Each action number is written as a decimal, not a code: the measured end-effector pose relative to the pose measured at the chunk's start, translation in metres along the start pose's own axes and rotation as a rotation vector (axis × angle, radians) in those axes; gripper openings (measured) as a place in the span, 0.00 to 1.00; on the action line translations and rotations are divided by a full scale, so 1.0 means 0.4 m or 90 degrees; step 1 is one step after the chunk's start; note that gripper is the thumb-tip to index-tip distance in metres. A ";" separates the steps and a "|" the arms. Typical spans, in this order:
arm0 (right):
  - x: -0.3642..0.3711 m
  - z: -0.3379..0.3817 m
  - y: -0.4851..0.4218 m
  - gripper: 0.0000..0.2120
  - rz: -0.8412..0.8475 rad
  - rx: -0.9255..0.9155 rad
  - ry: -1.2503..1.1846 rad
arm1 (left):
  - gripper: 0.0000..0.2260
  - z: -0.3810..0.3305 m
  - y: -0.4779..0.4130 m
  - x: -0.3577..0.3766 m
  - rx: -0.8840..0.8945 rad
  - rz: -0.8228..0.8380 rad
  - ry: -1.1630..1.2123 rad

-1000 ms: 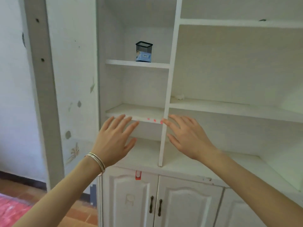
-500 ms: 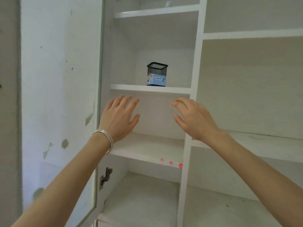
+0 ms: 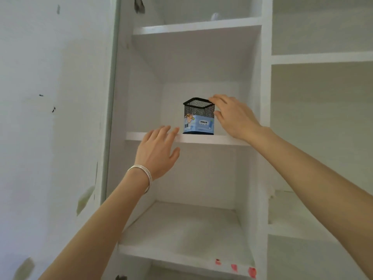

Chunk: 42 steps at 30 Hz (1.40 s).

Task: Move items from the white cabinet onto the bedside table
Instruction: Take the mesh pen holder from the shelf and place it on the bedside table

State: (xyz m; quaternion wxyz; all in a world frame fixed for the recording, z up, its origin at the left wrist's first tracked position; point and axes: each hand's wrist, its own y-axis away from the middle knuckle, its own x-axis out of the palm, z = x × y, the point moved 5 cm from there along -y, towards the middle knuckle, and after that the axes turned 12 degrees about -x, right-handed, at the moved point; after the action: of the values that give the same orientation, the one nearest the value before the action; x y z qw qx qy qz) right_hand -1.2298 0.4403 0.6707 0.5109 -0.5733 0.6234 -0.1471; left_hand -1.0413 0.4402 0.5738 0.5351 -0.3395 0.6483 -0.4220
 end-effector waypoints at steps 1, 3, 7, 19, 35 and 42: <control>0.010 -0.015 -0.015 0.20 0.006 0.008 -0.004 | 0.26 0.006 -0.004 0.015 0.006 -0.004 0.001; 0.031 -0.039 -0.038 0.20 0.024 0.013 -0.004 | 0.27 0.018 -0.010 0.035 0.014 -0.018 0.009; 0.066 -0.073 -0.057 0.21 0.034 0.019 -0.071 | 0.25 0.034 -0.022 0.044 0.039 -0.041 0.022; 0.001 -0.088 -0.071 0.03 -0.157 0.012 -0.256 | 0.27 0.020 -0.012 0.023 0.011 -0.017 0.028; -0.188 0.111 0.180 0.06 -0.270 -0.084 -0.643 | 0.39 -0.129 0.275 -0.283 -0.190 -0.079 0.134; -0.154 0.384 0.333 0.05 -0.147 -0.239 -0.812 | 0.33 -0.128 0.622 -0.425 -0.435 -0.095 0.046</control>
State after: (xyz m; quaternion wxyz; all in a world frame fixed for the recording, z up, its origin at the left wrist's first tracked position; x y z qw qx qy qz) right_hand -1.1922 0.5954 0.5305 0.6520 -0.6897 0.1492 0.2773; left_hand -1.0552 0.7041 0.4200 0.3348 -0.5302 0.7440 -0.2307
